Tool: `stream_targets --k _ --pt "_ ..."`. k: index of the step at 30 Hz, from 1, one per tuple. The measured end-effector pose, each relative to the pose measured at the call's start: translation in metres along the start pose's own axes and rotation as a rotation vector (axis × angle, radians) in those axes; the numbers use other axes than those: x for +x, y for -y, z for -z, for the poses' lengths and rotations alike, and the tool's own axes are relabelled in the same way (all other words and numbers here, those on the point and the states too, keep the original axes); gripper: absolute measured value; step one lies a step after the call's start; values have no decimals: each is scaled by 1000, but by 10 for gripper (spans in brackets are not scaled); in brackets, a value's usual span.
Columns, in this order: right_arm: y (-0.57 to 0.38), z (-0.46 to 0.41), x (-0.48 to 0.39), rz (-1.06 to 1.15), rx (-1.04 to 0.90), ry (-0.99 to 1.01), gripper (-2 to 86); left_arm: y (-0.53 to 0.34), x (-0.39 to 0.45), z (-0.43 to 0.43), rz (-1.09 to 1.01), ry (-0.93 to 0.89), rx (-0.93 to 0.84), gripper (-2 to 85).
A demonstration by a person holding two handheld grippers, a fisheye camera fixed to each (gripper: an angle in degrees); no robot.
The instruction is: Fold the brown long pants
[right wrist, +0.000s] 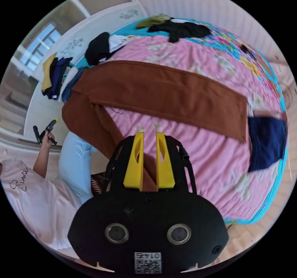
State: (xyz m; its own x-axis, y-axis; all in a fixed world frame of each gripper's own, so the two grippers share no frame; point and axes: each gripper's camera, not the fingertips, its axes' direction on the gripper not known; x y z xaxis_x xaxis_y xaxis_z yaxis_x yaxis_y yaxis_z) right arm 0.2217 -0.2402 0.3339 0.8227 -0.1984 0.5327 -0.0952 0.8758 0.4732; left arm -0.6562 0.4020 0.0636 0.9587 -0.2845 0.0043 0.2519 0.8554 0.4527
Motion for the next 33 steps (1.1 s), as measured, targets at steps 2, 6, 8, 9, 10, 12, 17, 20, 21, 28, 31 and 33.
stream_targets --k 2,6,8,9,10,12,17,20,21,28,31,33 --pt "-73 25 52 -185 60 -8 83 -1 32 9 -97 -18 12 3" --pt "-199 55 103 -430 190 -2 105 -6 157 -4 -426 -88 -100 36" --pt "-225 53 114 -469 200 55 118 -19 220 -15 -576 -142 -114 46" --pt "-234 50 117 -486 185 88 127 -31 265 -22 -680 -208 -117 50" --pt "-235 47 116 -476 164 94 134 -44 309 -29 -791 -269 -127 55" --pt "-229 43 108 -425 117 33 143 -67 373 -40 -955 -335 -128 67" --pt "-207 38 107 -359 34 -136 130 -125 506 -74 -1249 -379 -151 92" --pt "-211 62 124 -368 83 -60 72 -155 551 -109 -1368 -189 -225 60" --pt "-216 80 128 -355 115 -45 49 -160 560 -118 -1388 -171 -274 39" --pt "-239 233 146 -119 248 -31 9 -136 589 -84 -1222 -339 -240 -9" --pt "-211 266 163 -55 221 -35 16 -118 607 -75 -1154 -370 -193 -9" --pt "-190 270 182 -84 212 -91 28 -109 620 -82 -1107 -320 -168 -9"
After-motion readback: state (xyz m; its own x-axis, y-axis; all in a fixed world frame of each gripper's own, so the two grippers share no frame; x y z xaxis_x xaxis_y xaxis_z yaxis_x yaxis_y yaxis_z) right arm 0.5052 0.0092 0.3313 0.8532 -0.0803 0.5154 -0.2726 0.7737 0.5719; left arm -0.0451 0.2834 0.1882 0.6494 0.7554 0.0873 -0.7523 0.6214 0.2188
